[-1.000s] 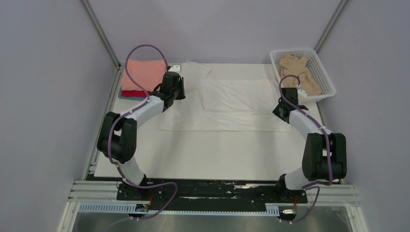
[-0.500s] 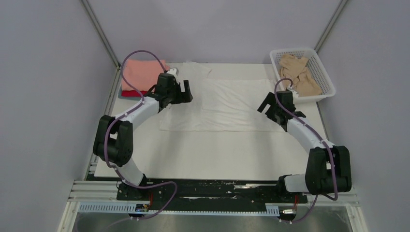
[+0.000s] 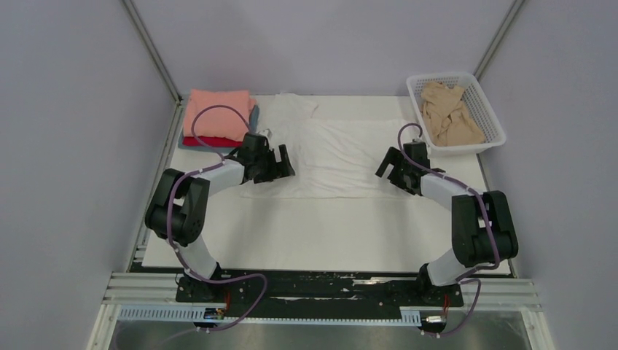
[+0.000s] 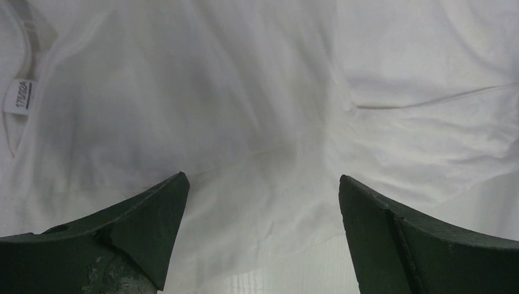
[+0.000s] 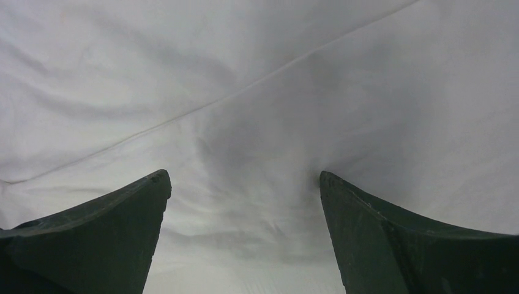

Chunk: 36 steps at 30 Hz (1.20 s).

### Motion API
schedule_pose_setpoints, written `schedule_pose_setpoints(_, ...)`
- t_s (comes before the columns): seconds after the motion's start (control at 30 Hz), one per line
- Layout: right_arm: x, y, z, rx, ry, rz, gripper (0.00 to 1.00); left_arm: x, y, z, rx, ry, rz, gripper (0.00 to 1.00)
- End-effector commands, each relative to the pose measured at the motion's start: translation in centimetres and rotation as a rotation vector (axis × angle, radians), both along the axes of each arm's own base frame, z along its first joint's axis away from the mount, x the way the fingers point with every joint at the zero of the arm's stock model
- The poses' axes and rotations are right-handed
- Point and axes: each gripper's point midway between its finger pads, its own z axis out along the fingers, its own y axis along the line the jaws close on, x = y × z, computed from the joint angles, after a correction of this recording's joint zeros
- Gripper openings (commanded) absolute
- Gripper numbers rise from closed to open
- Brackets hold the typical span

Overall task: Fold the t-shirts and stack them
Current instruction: Fold the flattened tshirt in 1/3 of the way

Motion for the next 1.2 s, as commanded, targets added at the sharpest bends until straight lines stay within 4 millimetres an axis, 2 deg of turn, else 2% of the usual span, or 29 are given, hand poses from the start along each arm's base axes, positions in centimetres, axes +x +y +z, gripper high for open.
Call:
schedule_pose_setpoints(0.0,-4.7,0.0,-1.7,0.027,0.093,-0.019,0.99,-2.4,0.2,-1.4,-0.038,0.062,0.027,1.00)
schedule_pose_setpoints(0.03,-5.6,-0.2,-1.9,0.028,0.108,-0.025,0.99,-2.8,0.2,-1.3,-0.044,0.062,0.025,1.00)
schedule_pose_setpoints(0.07,-6.4,-0.3,-1.8,0.030,0.113,-0.027,0.99,-4.1,0.4,-2.1,-0.043,0.086,0.032,1.00)
schedule_pose_setpoints(0.1,-7.1,-0.3,-1.9,0.033,0.118,-0.025,0.99,-4.5,0.5,-1.7,-0.050,0.078,0.037,1.00)
schedule_pose_setpoints(0.13,-7.9,-0.3,-1.8,0.037,0.123,-0.020,0.99,-6.0,0.7,-2.6,-0.044,0.109,0.043,1.00)
schedule_pose_setpoints(0.17,-8.4,-0.2,-1.4,0.046,0.115,-0.015,0.99,-6.5,0.6,-2.0,-0.057,0.099,0.056,1.00)
schedule_pose_setpoints(0.2,-9.0,-0.1,-1.3,0.053,0.113,-0.010,0.99,-8.3,0.9,-3.0,-0.035,0.134,0.058,1.00)
schedule_pose_setpoints(0.23,-9.7,-0.2,-1.2,0.054,0.115,-0.008,0.99,-9.0,0.9,-2.4,-0.041,0.129,0.067,1.00)
schedule_pose_setpoints(0.27,-10.5,-0.3,-1.2,0.054,0.116,-0.007,1.00,-10.8,1.4,-3.3,-0.003,0.160,0.075,1.00)
schedule_pose_setpoints(0.3,-11.1,-0.4,-1.1,0.053,0.113,-0.004,1.00,-11.5,1.5,-2.8,-0.005,0.153,0.095,1.00)
schedule_pose_setpoints(0.33,-11.8,-0.6,-1.0,0.050,0.112,-0.008,1.00,-13.5,2.3,-3.8,0.049,0.188,0.106,1.00)
schedule_pose_setpoints(0.37,-12.4,-0.8,-1.0,0.045,0.114,-0.015,1.00,-14.4,2.7,-3.4,0.052,0.194,0.133,1.00)
schedule_pose_setpoints(0.4,-12.9,-0.8,-0.9,0.047,0.116,-0.017,1.00,-15.9,3.3,-4.2,0.085,0.213,0.141,1.00)
schedule_pose_setpoints(0.43,-13.6,-0.8,-1.0,0.052,0.122,-0.018,1.00,-16.7,3.5,-3.8,0.075,0.218,0.160,1.00)
schedule_pose_setpoints(0.47,-14.2,-0.8,-1.0,0.062,0.132,-0.024,1.00,-18.0,3.8,-4.5,0.087,0.240,0.157,1.00)
schedule_pose_setpoints(0.57,-15.9,-0.2,-1.0,0.115,0.162,-0.045,1.00,-20.3,3.4,-4.5,0.050,0.258,0.156,1.00)
schedule_pose_setpoints(0.67,-17.9,-0.3,-1.3,0.144,0.188,-0.094,1.00,-21.0,3.0,-3.6,0.033,0.239,0.161,1.00)
schedule_pose_setpoints(0.83,-19.5,-0.3,-0.9,0.193,0.175,-0.156,1.00,-22.8,4.0,-3.6,0.064,0.270,0.220,1.00)
schedule_pose_setpoints(1.07,-21.8,0.2,-1.7,0.237,0.244,-0.172,1.00,-23.1,4.8,-3.6,0.091,0.271,0.243,1.00)
schedule_pose_setpoints(1.17,-22.1,0.2,-1.4,0.237,0.246,-0.178,1.00,-23.4,4.6,-3.5,0.088,0.287,0.234,1.00)
